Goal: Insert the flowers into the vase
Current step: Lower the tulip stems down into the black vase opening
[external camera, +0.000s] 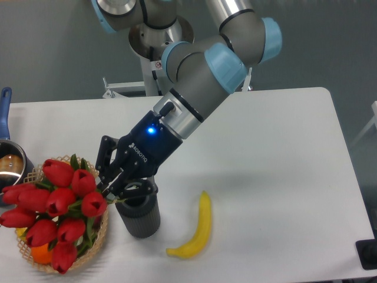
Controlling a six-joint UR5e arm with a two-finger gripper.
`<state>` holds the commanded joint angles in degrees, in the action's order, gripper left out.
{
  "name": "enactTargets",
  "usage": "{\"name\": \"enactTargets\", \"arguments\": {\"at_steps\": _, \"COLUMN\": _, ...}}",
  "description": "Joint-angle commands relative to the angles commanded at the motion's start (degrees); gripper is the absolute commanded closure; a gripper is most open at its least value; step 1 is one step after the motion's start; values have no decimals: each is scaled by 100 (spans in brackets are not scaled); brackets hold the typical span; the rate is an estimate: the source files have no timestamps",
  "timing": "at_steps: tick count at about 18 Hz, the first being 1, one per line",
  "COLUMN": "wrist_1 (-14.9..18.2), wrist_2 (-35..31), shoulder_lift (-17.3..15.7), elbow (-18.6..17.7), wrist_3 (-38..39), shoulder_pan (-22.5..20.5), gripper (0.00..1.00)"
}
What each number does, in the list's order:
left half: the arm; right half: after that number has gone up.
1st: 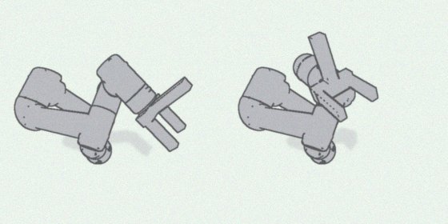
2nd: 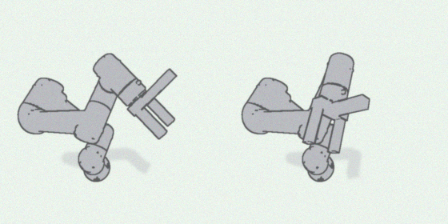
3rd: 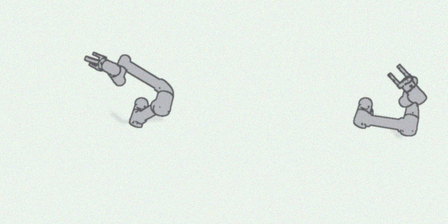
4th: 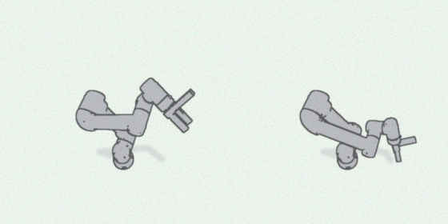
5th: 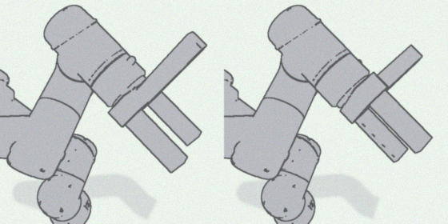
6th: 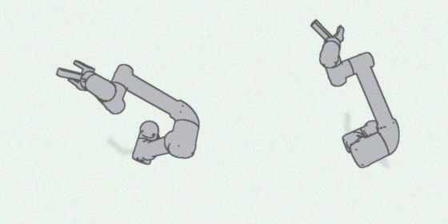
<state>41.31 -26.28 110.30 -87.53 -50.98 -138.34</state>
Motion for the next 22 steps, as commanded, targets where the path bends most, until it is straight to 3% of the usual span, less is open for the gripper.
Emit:
{"name": "enactTargets", "arguments": {"at_steps": 9, "wrist_1": -70, "wrist_2": 597, "shoulder_lift": 97, "elbow": -493, "wrist_3": -474, "shoulder_pan": -237, "gripper": 85}}
{"name": "enactTargets", "arguments": {"at_steps": 22, "wrist_1": -70, "wrist_2": 879, "shoulder_lift": 88, "elbow": -1336, "wrist_3": -1300, "shoulder_pan": -571, "gripper": 81}}
